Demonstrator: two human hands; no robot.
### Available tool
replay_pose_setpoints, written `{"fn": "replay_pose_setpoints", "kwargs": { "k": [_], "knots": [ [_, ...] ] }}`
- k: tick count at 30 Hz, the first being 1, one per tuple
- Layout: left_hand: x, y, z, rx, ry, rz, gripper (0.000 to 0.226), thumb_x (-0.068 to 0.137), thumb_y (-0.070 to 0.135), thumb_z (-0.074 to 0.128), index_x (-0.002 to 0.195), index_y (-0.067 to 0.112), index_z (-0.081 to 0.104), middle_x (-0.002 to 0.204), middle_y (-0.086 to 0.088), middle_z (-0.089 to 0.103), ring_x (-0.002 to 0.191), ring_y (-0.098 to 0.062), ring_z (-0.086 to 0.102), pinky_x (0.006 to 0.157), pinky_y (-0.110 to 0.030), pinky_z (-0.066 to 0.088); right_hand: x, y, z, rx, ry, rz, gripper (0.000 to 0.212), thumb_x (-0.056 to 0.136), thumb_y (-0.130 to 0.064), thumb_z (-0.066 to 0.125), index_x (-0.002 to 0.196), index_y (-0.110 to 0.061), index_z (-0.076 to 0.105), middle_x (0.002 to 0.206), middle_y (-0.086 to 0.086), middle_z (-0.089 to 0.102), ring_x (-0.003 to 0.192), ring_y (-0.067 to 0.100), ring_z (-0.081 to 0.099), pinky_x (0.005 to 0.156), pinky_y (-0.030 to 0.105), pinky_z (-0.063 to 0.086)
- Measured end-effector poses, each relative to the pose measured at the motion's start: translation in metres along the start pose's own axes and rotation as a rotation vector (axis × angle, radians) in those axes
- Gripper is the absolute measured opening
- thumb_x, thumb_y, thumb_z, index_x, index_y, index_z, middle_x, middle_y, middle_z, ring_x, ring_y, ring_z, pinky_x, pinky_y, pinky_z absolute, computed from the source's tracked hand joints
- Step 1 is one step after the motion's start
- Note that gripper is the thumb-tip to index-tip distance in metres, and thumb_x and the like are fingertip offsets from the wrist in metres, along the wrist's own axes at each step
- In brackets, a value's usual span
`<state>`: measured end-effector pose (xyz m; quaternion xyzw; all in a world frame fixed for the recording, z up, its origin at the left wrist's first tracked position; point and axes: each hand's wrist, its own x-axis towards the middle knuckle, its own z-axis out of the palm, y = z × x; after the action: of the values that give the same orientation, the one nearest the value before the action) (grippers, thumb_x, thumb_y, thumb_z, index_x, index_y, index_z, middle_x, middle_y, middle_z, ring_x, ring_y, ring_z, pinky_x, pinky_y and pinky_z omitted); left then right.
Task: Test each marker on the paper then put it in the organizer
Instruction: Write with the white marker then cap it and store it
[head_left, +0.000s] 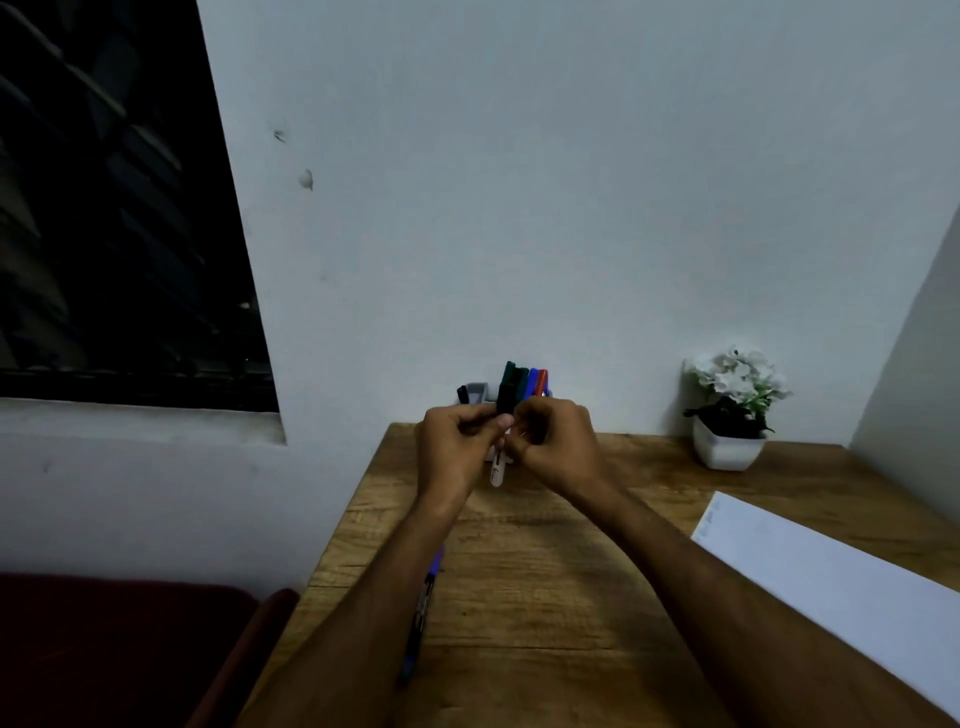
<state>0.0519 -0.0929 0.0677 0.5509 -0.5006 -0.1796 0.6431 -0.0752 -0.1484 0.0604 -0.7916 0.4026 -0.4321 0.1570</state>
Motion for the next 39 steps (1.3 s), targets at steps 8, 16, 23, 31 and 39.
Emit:
{"fn": "replay_pose_setpoints", "kwargs": {
  "k": [8, 16, 23, 31, 39],
  "knots": [
    [0.03, -0.033, -0.01, 0.184, 0.091, -0.083, 0.023, 0.088, 0.002, 0.066, 0.109, 0.008, 0.074, 0.098, 0.001, 0.073, 0.084, -0.005, 0.064, 0.065, 0.001, 0.04, 0.042, -0.006, 0.022, 0.03, 0.177, -0.004, 0.011, 0.086, -0.018, 0.079, 0.092, -0.008, 0.076, 0.081, 0.002, 0.076, 0.076, 0.013, 0.071, 0.072, 0.031, 0.059],
    [0.058, -0.045, -0.002, 0.237, 0.039, -0.101, 0.038, 0.088, -0.004, 0.06, 0.123, 0.009, 0.066, 0.114, -0.006, 0.072, 0.1, -0.012, 0.066, 0.083, -0.016, 0.046, 0.063, 0.001, 0.042, 0.063, 0.177, -0.006, 0.009, 0.089, -0.021, 0.078, 0.092, -0.012, 0.076, 0.078, -0.008, 0.072, 0.07, -0.001, 0.064, 0.066, 0.014, 0.049],
    [0.071, -0.048, 0.005, 0.139, 0.027, -0.119, 0.042, 0.087, -0.008, 0.058, 0.125, 0.005, 0.065, 0.115, -0.008, 0.072, 0.107, -0.016, 0.067, 0.096, -0.025, 0.051, 0.078, 0.001, 0.049, 0.068, 0.233, -0.027, 0.015, 0.089, -0.021, 0.078, 0.099, -0.01, 0.078, 0.089, 0.0, 0.079, 0.08, 0.008, 0.072, 0.075, 0.024, 0.059],
    [0.071, -0.054, 0.004, 0.139, -0.02, -0.124, 0.048, 0.086, -0.012, 0.053, 0.129, 0.007, 0.062, 0.119, -0.007, 0.07, 0.112, -0.016, 0.065, 0.095, -0.021, 0.049, 0.091, 0.009, 0.056, -0.094, 0.116, 0.048, 0.009, 0.089, -0.015, 0.074, 0.088, -0.007, 0.076, 0.084, 0.007, 0.076, 0.079, 0.022, 0.07, 0.072, 0.039, 0.057],
    [0.078, -0.055, 0.003, 0.246, -0.056, -0.111, 0.035, 0.091, 0.009, 0.06, 0.122, 0.022, 0.069, 0.109, 0.0, 0.074, 0.104, -0.012, 0.065, 0.073, -0.008, 0.043, 0.088, 0.008, 0.064, -0.085, 0.014, 0.116, 0.019, 0.078, -0.015, 0.081, 0.068, -0.004, 0.068, 0.065, 0.004, 0.067, 0.063, 0.015, 0.061, 0.059, 0.032, 0.046]
  ]
}}
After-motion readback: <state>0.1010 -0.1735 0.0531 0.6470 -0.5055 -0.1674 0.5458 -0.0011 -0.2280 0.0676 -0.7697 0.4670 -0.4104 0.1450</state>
